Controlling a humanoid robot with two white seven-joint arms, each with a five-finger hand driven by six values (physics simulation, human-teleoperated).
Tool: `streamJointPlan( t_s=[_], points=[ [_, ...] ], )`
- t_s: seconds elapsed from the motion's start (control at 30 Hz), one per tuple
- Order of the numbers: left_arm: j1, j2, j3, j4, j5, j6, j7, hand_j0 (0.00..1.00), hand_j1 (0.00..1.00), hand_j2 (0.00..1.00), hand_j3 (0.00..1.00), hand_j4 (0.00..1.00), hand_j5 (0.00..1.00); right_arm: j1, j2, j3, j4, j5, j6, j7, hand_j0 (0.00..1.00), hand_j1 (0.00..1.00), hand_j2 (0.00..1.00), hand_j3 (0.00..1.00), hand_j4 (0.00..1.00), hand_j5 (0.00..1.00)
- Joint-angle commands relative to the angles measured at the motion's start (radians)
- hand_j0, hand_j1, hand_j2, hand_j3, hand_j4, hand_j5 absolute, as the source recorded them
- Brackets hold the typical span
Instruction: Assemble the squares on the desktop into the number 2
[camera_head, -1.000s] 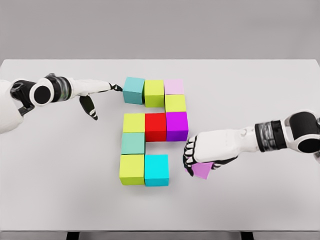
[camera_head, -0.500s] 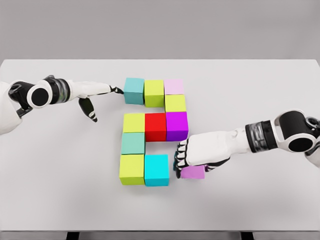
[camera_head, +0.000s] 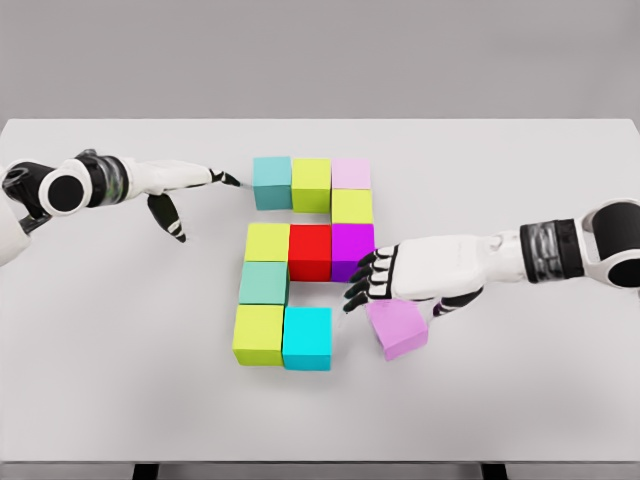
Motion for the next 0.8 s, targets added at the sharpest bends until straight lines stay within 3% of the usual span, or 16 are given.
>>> streamJointPlan(
  t_s=[0.0, 0.13, 0.2, 0.3, 0.43, 0.5, 0.57, 0.63, 0.67, 0.77],
  points=[
    [0.0, 0.046, 0.004, -0.004, 0.006, -0.046, 0.002, 1.0, 1.0, 1.0, 1.0, 1.0, 1.0, 0.0, -0.031, -0.041, 0.001, -0.03, 0.003, 0.0, 1.0, 1.0, 1.0, 1.0, 1.0, 1.0],
    [0.0, 0.132, 0.006, -0.021, 0.009, -0.247, 0.002, 1.0, 1.0, 1.0, 1.0, 1.0, 1.0, 0.006, -0.057, -0.044, 0.007, -0.037, 0.003, 0.0, 1.0, 1.0, 1.0, 1.0, 1.0, 1.0],
    [-0.003, 0.206, 0.008, -0.052, 0.009, -0.405, 0.002, 1.0, 1.0, 1.0, 1.0, 1.0, 1.0, 0.02, -0.085, -0.08, 0.016, -0.039, 0.003, 0.0, 1.0, 1.0, 1.0, 1.0, 1.0, 1.0],
    [-0.006, 0.249, 0.015, -0.075, 0.003, -0.586, 0.001, 1.0, 1.0, 1.0, 1.0, 1.0, 1.0, 0.052, -0.094, -0.134, 0.043, -0.039, 0.003, 0.0, 1.0, 1.0, 1.0, 1.0, 1.0, 1.0],
    [0.023, 0.416, 0.093, -0.058, 0.0, -0.619, -0.007, 1.0, 1.0, 1.0, 1.0, 1.0, 1.0, 0.072, -0.152, -0.166, 0.131, -0.039, 0.003, 0.0, 1.0, 1.0, 1.0, 1.0, 1.0, 1.0],
    [0.044, 0.411, 0.165, -0.053, -0.003, -0.619, -0.009, 1.0, 1.0, 1.0, 1.0, 1.0, 1.0, 0.094, -0.193, -0.179, 0.142, -0.037, 0.003, 0.0, 1.0, 1.0, 1.0, 1.0, 1.0, 1.0],
    [0.184, 0.402, 0.32, -0.059, -0.005, -0.619, -0.022, 1.0, 1.0, 1.0, 1.0, 1.0, 1.0, 0.11, -0.227, -0.179, 0.142, -0.036, 0.003, 0.0, 1.0, 1.0, 1.0, 1.0, 1.0, 1.0],
    [0.339, 0.373, 0.543, -0.062, -0.005, -0.619, -0.154, 1.0, 1.0, 1.0, 1.0, 1.0, 1.0, 0.12, -0.25, -0.172, 0.132, -0.033, 0.003, 0.0, 1.0, 1.0, 1.0, 1.0, 1.0, 1.0],
    [0.371, 0.368, 0.607, -0.064, -0.005, -0.619, -0.172, 1.0, 1.0, 1.0, 1.0, 1.0, 1.0, 0.135, -0.252, -0.171, 0.12, -0.03, 0.003, 0.0, 1.0, 1.0, 1.0, 1.0, 1.0, 1.0],
    [0.374, 0.37, 0.629, -0.065, -0.003, -0.619, -0.172, 1.0, 1.0, 1.0, 1.0, 1.0, 1.0, 0.186, -0.249, -0.168, 0.04, -0.002, 0.003, 0.0, 1.0, 1.0, 1.0, 1.0, 1.0, 1.0]
  ],
)
